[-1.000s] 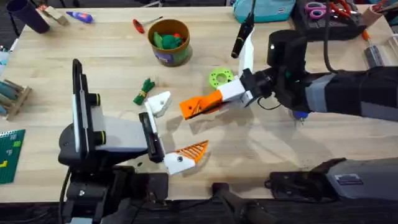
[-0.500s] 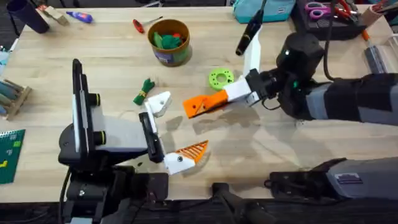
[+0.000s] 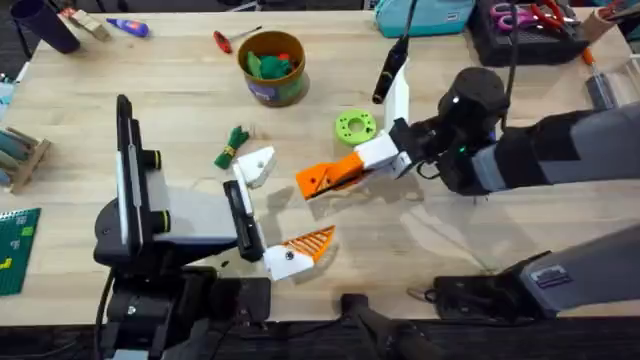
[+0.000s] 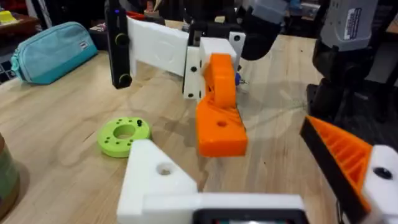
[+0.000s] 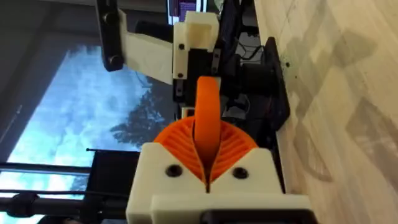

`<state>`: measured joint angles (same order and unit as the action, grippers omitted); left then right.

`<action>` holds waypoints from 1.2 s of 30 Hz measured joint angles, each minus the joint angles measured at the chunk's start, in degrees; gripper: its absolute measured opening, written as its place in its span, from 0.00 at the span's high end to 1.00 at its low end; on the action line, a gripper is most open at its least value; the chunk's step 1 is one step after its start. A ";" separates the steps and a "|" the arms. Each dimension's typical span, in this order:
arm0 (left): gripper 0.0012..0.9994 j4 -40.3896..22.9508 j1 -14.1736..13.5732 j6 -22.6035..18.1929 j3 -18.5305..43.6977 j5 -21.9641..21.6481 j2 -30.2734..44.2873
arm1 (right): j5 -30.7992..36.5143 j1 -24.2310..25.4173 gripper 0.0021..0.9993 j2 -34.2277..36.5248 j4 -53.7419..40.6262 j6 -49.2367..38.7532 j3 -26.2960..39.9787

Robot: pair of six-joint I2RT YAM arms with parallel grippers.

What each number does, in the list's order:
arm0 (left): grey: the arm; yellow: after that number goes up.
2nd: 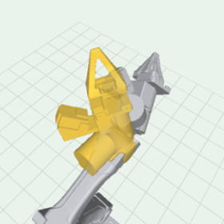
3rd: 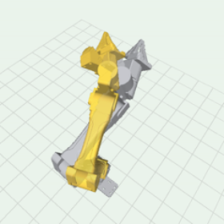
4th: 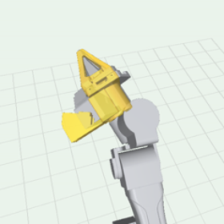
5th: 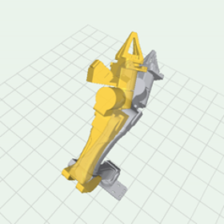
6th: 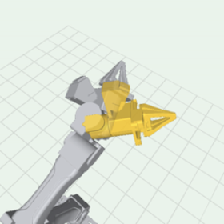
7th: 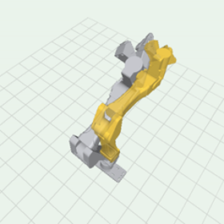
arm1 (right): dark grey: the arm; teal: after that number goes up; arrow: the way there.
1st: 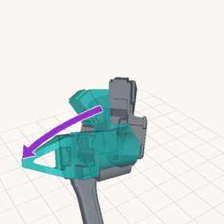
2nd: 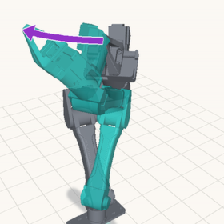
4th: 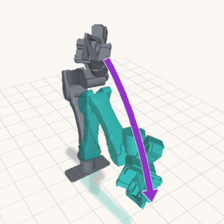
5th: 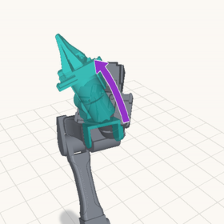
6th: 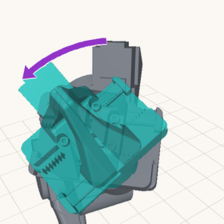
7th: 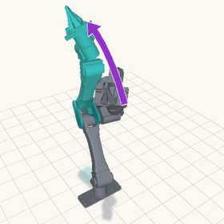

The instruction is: Pick up the gripper from the table and insert it into the empty holder that is missing its gripper. Then pick up a screw, insert it into the mounting hole, and use the screwdriver to tighten it. Finally, clean up the table by picking up the vegetable and placing it into the bucket.

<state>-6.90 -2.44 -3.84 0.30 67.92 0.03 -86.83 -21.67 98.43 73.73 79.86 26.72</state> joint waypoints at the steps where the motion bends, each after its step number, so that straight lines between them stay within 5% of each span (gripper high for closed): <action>1: 0.02 0.00 0.00 -0.02 0.00 0.02 0.00 | -0.08 -0.24 0.99 0.22 0.15 0.34 0.00; 36: 0.02 0.00 0.00 0.00 0.00 0.02 0.00 | 6.45 -5.19 0.99 1.73 0.73 1.11 3.91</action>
<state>-6.90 -2.44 -3.84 0.30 67.94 0.03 -80.38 -26.87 100.16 74.46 80.97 30.63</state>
